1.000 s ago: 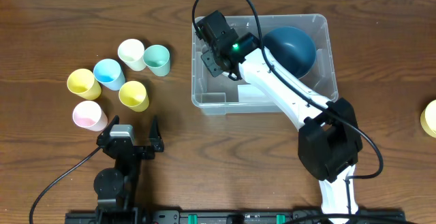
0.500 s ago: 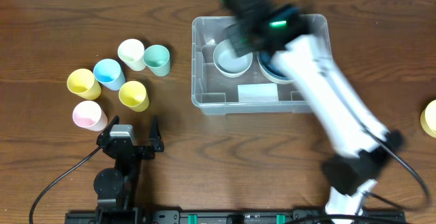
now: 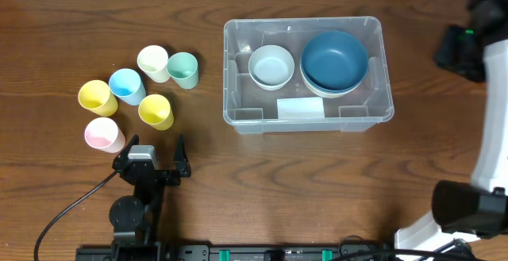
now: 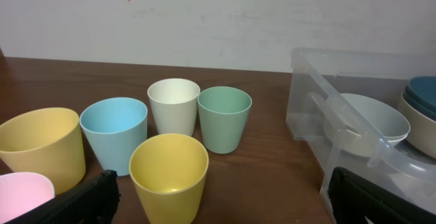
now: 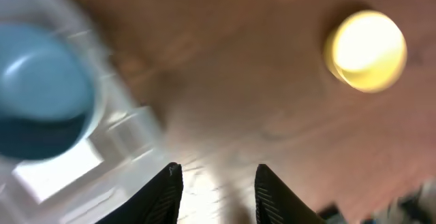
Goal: Pack container
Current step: 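Lower the white bowl onto the first white bowl and release, then move the right gripper to the yellow bowl and grasp its rim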
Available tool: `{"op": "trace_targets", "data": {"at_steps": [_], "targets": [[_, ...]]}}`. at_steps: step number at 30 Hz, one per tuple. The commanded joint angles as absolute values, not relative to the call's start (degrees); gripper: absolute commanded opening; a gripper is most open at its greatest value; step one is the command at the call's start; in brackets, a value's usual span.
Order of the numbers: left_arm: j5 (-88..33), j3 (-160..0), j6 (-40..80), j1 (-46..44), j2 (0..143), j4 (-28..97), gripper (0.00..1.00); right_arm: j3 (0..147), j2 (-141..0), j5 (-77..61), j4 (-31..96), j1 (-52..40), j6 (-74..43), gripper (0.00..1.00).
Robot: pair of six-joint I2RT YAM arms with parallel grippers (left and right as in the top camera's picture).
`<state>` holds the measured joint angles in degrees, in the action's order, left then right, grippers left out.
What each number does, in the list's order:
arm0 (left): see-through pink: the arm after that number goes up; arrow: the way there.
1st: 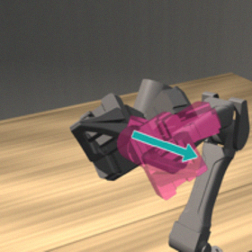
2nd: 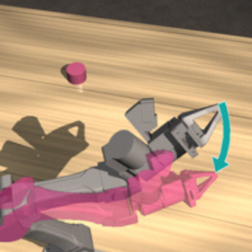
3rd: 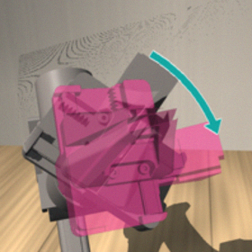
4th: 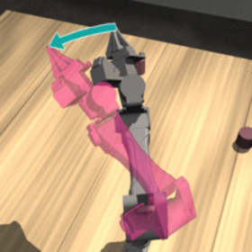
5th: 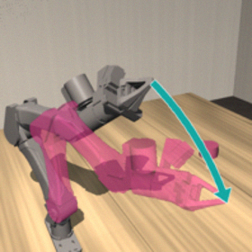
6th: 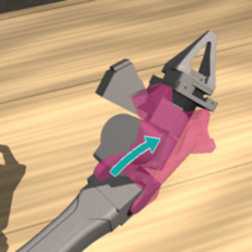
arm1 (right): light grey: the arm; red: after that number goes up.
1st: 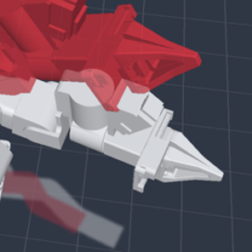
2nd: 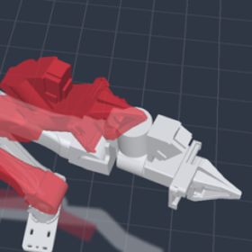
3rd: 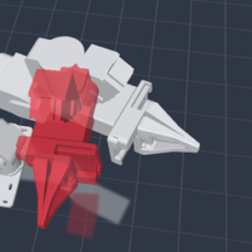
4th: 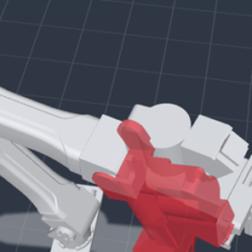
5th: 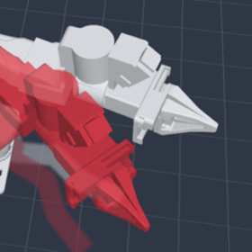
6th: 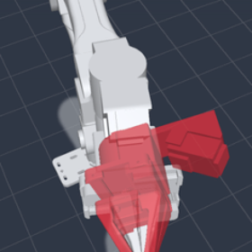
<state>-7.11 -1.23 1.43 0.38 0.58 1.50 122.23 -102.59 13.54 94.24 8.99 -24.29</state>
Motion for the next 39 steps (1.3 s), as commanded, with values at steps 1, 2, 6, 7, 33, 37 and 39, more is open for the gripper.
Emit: {"op": "trace_targets", "data": {"at_steps": [1, 2, 6, 7, 33, 37, 39], "targets": [[-7.9, -0.2, 1.1, 0.7, 0.2, 3.4, 0.98, 118.8, -103.0, 13.7, 93.4, 15.4, -27.0, 0.36], [-7.9, -0.2, 1.1, 0.7, 0.2, 3.4, 0.98, 117.7, -103.0, 13.7, 92.7, 17.1, -27.0, 0.36], [-7.9, -0.2, 1.1, 0.7, 0.2, 3.4, 0.98, 113.0, -103.0, 14.2, 88.0, 22.1, -26.7, 0.36], [-7.9, -0.2, 1.1, 0.7, 0.2, 3.4, 0.98, 111.6, -103.1, 14.3, 86.5, 23.2, -26.7, 0.36], [-7.9, -0.2, 1.1, 0.7, 0.2, 3.4, 0.98, 84.6, -103.3, 8.7, 50.5, 38.6, -10.1, 0.55], [-7.9, -0.2, 1.1, 0.7, 0.2, 3.4, 0.98, 84.5, -104.4, 6.4, 49.2, 40.3, -8.3, 0.54], [-7.9, -0.2, 1.1, 0.7, 0.2, 3.4, 0.98, 84.4, -105.7, 5.3, 48.8, 41.2, -7.6, 0.54]]}}
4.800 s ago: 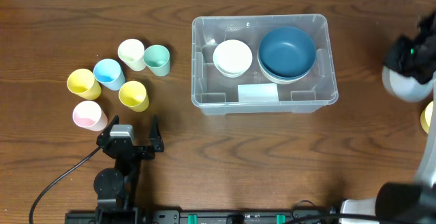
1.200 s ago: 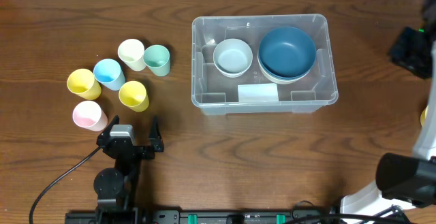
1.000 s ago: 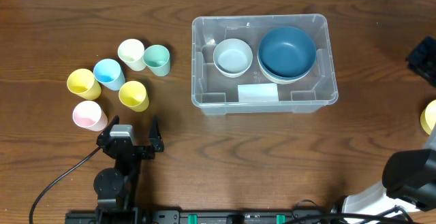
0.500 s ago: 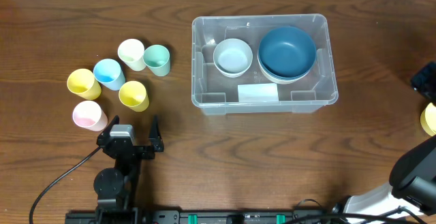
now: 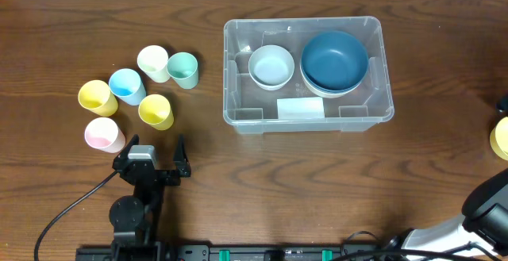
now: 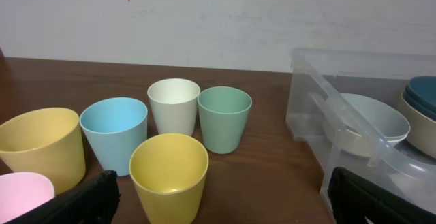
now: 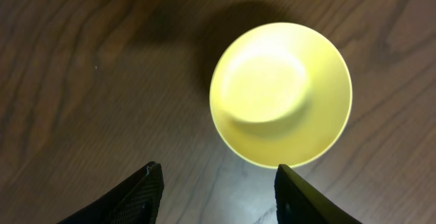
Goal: Pack container
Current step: 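Move the right gripper to the yellow bowl and grasp its rim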
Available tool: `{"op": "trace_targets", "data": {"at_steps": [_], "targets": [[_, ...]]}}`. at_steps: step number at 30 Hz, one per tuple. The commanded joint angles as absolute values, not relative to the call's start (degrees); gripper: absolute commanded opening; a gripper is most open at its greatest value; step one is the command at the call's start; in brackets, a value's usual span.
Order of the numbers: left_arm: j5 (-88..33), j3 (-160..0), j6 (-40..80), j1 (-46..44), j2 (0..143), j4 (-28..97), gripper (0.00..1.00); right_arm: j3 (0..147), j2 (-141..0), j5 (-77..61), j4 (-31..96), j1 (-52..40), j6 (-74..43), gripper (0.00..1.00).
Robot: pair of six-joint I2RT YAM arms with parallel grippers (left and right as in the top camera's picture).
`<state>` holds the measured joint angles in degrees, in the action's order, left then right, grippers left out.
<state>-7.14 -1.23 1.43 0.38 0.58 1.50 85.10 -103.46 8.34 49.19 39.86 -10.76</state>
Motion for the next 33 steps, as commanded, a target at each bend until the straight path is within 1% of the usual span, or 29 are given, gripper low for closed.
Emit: {"op": "trace_targets", "data": {"at_steps": [1, 9, 13, 16, 18, 20, 23, 24, 29, 33], "targets": [[-8.0, -0.2, 1.1, 0.7, 0.2, 3.4, 0.98, 84.4, -106.4, 5.1, 48.8, 41.5, -7.6, 0.54], [-7.9, -0.2, 1.1, 0.7, 0.2, 3.4, 0.98, 84.4, -113.1, 2.6, 48.0, 43.5, -7.6, 0.49], [-7.9, -0.2, 1.1, 0.7, 0.2, 3.4, 0.98, 84.4, -115.6, 1.8, 47.3, 44.3, -7.6, 0.48], [-7.9, -0.2, 1.1, 0.7, 0.2, 3.4, 0.98, 84.4, -117.1, 1.0, 46.7, 45.1, -7.7, 0.46], [-7.9, -0.2, 1.1, 0.7, 0.2, 3.4, 0.98, 84.4, -118.1, 1.0, 46.6, 45.6, -8.1, 0.41], [-7.9, -0.2, 1.1, 0.7, 0.2, 3.4, 0.98, 84.4, -119.1, 0.1, 46.4, 46.0, -8.1, 0.28], [-7.9, -0.2, 1.1, 0.7, 0.2, 3.4, 0.98, 84.4, -119.9, -1.3, 46.4, 46.2, -8.7, 0.04], [-7.9, -0.2, 1.1, 0.7, 0.2, 3.4, 0.98, 84.4, -120.0, -1.5, 46.5, 46.1, -9.0, 0.01], [-7.9, -0.2, 1.1, 0.7, 0.2, 3.4, 0.98, 84.4, -120.0, -3.5, 46.7, 44.2, -9.6, 0.01], [-7.9, -0.2, 1.1, 0.7, 0.2, 3.4, 0.98, 84.5, -120.0, -3.9, 47.2, 39.0, -9.8, 0.01]]}}
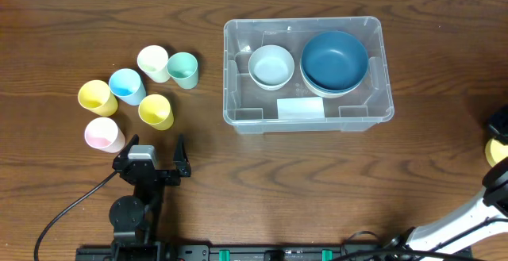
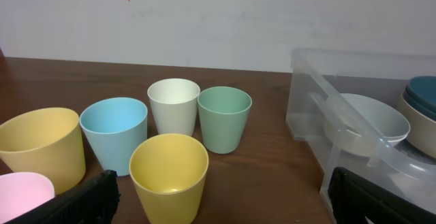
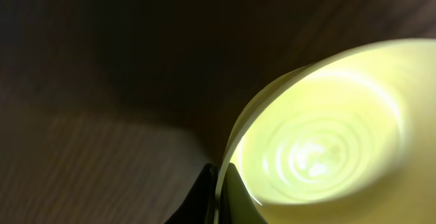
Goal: Pack container
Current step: 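Move the right gripper to the yellow bowl and grasp its rim, then carry the yellow bowl over the white bowls in the bin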
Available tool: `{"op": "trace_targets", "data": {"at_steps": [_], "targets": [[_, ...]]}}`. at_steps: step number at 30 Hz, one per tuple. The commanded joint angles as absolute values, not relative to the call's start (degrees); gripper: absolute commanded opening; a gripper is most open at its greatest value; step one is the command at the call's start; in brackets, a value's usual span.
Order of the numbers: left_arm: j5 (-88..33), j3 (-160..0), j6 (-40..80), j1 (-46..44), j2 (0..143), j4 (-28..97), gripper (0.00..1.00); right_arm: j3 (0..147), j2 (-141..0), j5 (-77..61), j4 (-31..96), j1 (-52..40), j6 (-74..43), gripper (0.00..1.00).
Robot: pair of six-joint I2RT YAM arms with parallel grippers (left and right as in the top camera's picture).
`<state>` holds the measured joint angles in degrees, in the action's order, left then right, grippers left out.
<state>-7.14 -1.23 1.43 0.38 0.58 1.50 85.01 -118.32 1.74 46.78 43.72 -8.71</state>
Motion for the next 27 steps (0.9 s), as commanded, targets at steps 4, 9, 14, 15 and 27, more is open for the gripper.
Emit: {"op": "trace_targets", "data": {"at_steps": [4, 9, 14, 15, 27], "targets": [[-7.9, -0.2, 1.1, 0.7, 0.2, 3.4, 0.98, 85.5, -119.9, -5.5, 47.8, 31.2, -9.8, 0.01], [-7.9, -0.2, 1.1, 0.7, 0.2, 3.4, 0.98, 91.9, -119.6, -5.9, 52.8, 21.0, -9.8, 0.01], [-7.9, -0.2, 1.1, 0.7, 0.2, 3.4, 0.98, 104.9, -119.2, -4.5, 63.6, 12.1, -9.8, 0.01], [-7.9, -0.2, 1.1, 0.7, 0.2, 3.4, 0.98, 107.7, -118.9, -4.1, 65.7, 10.8, -9.8, 0.01], [-7.9, -0.2, 1.1, 0.7, 0.2, 3.4, 0.98, 129.8, -109.8, -5.1, 80.2, 5.3, -5.9, 0.01]]}}
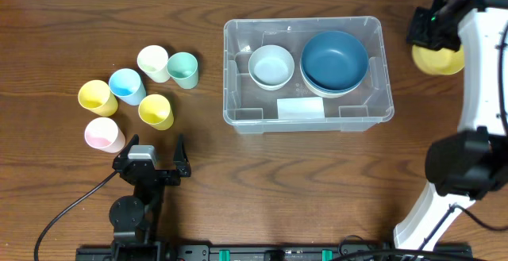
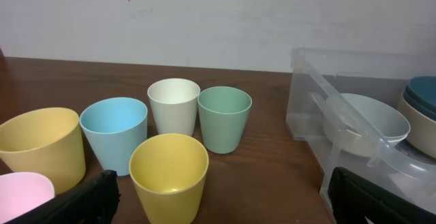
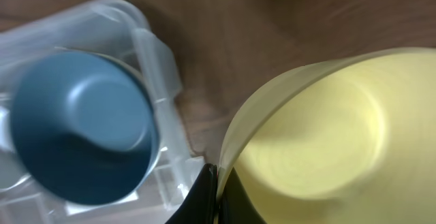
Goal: Pack container
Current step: 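Carry the yellow bowl over the white bowls in the bin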
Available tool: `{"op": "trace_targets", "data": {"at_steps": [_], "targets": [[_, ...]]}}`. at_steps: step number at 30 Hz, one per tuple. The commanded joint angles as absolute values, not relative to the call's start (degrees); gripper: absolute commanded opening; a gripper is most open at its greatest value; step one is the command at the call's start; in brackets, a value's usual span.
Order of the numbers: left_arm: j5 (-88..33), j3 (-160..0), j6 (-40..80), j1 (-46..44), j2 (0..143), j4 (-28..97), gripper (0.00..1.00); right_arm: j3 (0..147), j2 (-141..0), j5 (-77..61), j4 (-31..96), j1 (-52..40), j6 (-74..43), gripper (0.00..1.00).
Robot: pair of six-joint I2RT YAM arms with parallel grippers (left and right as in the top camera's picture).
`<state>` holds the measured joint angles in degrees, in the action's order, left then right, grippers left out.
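Observation:
The clear plastic container (image 1: 238, 71) sits mid-table holding a dark blue bowl (image 1: 334, 61) stacked on a pale one, and a white bowl (image 1: 271, 65). My right gripper (image 3: 219, 183) is shut on the rim of a yellow bowl (image 3: 320, 135), held in the air just right of the container's far right corner (image 1: 436, 59). Six cups stand at the left: cream (image 1: 152, 62), green (image 1: 183, 69), blue (image 1: 126, 85), two yellow (image 1: 155, 111), pink (image 1: 103, 133). My left gripper (image 2: 218, 203) rests open near the front edge, facing the cups.
A white label (image 1: 300, 108) lies inside the container's front. The right arm's white links (image 1: 484, 71) run down the table's right side. Cables and the arm base (image 1: 131, 213) sit at the front left.
My right gripper, then shut on the yellow bowl's rim low at the table's right edge, now holds the bowl up beside the container's far right corner. The left arm is unchanged.
The right gripper was open near the far right, with the yellow bowl in its view. Then it hovered open right above the bowl on the table. Later it was shut on the bowl's rim, and now carries it near the container. The left arm stayed still throughout.

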<state>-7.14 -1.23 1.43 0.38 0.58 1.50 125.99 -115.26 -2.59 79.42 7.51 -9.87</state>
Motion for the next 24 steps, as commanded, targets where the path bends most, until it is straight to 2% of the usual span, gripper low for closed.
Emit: {"op": "trace_targets", "data": {"at_steps": [1, 7, 14, 18, 24], "targets": [[-7.9, -0.2, 1.1, 0.7, 0.2, 3.4, 0.98, 130.5, -108.6, -6.1, 80.5, 3.9, -4.1, 0.01], [-7.9, -0.2, 1.1, 0.7, 0.2, 3.4, 0.98, 131.3, -102.5, -2.8, 77.5, -12.6, 1.3, 0.01], [-7.9, -0.2, 1.1, 0.7, 0.2, 3.4, 0.98, 131.1, -107.5, 3.6, 71.9, -30.4, 1.8, 0.01], [-7.9, -0.2, 1.1, 0.7, 0.2, 3.4, 0.98, 131.1, -112.8, 6.5, 71.0, -34.7, 1.7, 0.01], [-7.9, -0.2, 1.1, 0.7, 0.2, 3.4, 0.98, 131.1, -120.4, 4.7, 70.1, -35.7, 0.9, 0.01]]}}
